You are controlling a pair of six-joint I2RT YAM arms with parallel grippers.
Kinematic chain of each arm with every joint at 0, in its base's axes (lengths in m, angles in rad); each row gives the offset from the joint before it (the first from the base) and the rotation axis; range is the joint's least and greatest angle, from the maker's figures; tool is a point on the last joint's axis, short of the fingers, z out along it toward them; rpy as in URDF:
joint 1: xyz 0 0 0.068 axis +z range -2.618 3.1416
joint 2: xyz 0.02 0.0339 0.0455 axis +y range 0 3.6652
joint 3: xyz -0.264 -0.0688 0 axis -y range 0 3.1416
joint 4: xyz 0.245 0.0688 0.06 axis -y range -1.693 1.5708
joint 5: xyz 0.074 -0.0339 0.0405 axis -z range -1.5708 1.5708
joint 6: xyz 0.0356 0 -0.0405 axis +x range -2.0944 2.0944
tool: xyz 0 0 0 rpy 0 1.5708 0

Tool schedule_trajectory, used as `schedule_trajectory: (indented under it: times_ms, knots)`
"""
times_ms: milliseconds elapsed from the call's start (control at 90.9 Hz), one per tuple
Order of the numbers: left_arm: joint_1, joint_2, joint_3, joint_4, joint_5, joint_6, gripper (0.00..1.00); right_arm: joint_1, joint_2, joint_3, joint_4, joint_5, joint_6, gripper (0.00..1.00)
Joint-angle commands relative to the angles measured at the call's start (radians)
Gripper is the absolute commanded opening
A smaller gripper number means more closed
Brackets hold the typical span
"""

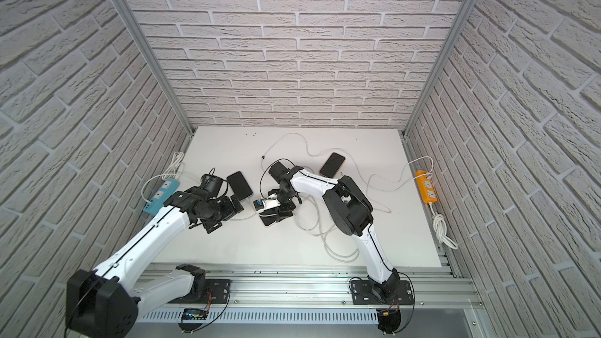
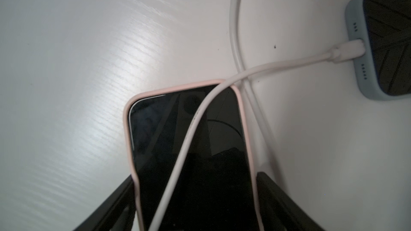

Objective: Plug the charging cable into the phone
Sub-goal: Pick up the phone at the center of the board, then place the phone at the center of the board.

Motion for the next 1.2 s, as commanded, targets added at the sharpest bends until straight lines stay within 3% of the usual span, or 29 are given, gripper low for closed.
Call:
schedule_trajectory:
  times_ms: [0,418,737,957,1188]
  knots:
    - [-0.001,-0.002,-0.021,0.009,0.006,0.010,0.98,-0.007,0.020,0.030,-0.114,0.082,0.098,0.71]
    - [-0.002,0.027,0.011,0.030,0.007,0.001,0.98,-0.017,-0.115,-0.053,-0.034,0.274,0.394,0.65]
    - [-0.001,0.016,0.030,0.016,0.000,-0.008,0.98,-0.083,-0.183,-0.041,0.127,0.291,0.721,0.59]
    - [-0.001,0.002,0.070,0.015,0.001,-0.027,0.98,-0.132,-0.135,0.059,0.179,0.315,0.973,0.58]
    - [0.001,-0.039,0.101,0.028,-0.005,-0.020,0.98,-0.110,-0.071,0.170,0.146,0.593,1.042,0.58]
